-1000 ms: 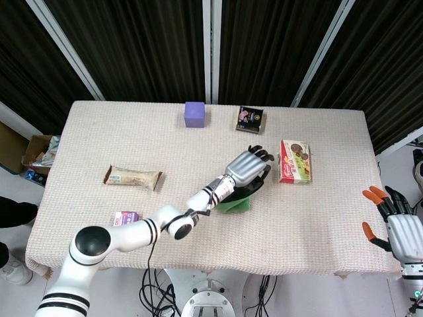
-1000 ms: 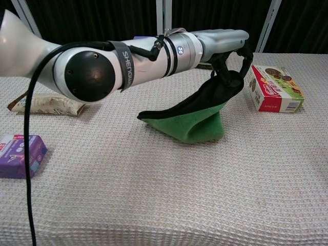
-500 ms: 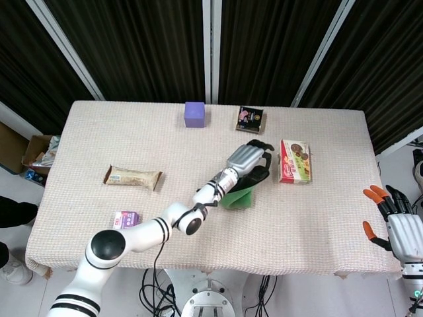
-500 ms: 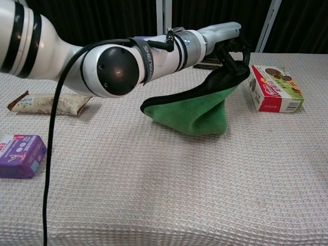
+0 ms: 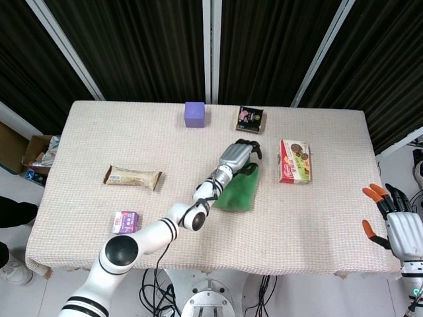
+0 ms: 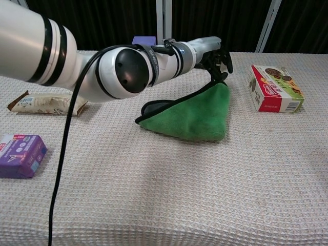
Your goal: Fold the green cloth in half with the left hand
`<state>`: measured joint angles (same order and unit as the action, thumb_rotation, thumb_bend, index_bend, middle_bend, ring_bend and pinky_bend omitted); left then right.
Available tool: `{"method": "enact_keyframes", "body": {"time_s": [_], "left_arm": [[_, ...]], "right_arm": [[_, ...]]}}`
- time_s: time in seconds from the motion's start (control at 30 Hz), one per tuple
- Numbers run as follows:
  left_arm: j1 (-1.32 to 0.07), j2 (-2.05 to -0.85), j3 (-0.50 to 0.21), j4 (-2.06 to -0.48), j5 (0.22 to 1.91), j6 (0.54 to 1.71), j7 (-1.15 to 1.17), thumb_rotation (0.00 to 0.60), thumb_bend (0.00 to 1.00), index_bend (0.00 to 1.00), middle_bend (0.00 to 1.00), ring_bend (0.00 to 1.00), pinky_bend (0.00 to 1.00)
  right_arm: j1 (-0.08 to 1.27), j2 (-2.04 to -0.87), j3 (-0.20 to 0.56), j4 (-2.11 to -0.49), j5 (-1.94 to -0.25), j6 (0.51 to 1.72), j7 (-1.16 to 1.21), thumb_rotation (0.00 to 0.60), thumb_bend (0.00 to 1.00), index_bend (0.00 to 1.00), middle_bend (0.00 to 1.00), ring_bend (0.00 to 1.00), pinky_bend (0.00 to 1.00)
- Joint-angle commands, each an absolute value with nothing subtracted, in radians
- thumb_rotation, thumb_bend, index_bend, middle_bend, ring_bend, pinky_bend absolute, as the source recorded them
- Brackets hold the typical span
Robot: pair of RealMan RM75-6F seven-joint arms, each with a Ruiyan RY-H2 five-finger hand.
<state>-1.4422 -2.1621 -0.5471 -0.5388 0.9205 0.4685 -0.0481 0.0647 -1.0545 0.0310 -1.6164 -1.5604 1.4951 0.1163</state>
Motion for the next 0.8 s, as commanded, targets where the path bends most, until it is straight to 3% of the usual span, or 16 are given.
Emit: {"method": "enact_keyframes", "body": {"time_s": [0.03,0.13,0.27,0.4,0.63,0.8], "left_arm": [[-1.448,-2.178,-0.538,-0.501,0.895,0.467,-0.004,0.6,0.45,0.34,0.15,0.13,0.1],[-1.44,-2.175,-0.528,-0.489,0.879,0.479,0.041,0.6,0.45,0.35,0.13,0.13,0.1],[-1.394,-2.119,-0.539,-0.598,0.889,0.545,0.014,0.6,0.45,0.32,0.12,0.13,0.1],[-1.295,-1.985,-0.485,-0.825,0.965,0.623,0.022,0.6,0.44,0.31,0.11,0.13,0.1],[-1.117,-1.772,-0.387,-1.193,1.014,0.786,0.119,0.6,0.26,0.31,0.11,0.13,0.1],[-0.994,-1.618,-0.291,-1.411,1.02,0.893,0.227,0.6,0.23,0.29,0.11,0.13,0.1]], "right_arm": [[0.067,-1.054,0.032,-1.62,-1.561,1.493,0.114,0.6,0.3,0.19,0.12,0.0,0.09],[0.067,-1.052,0.033,-1.623,-1.564,1.495,0.111,0.6,0.3,0.19,0.12,0.0,0.09],[0.066,-1.054,0.032,-1.619,-1.567,1.498,0.115,0.6,0.3,0.19,0.12,0.0,0.09],[0.067,-1.059,0.031,-1.61,-1.577,1.502,0.125,0.6,0.3,0.19,0.12,0.0,0.09],[0.076,-1.071,0.03,-1.592,-1.595,1.502,0.143,0.6,0.3,0.19,0.12,0.0,0.09],[0.079,-1.075,0.026,-1.578,-1.608,1.505,0.156,0.6,0.3,0.19,0.12,0.0,0.09]]}}
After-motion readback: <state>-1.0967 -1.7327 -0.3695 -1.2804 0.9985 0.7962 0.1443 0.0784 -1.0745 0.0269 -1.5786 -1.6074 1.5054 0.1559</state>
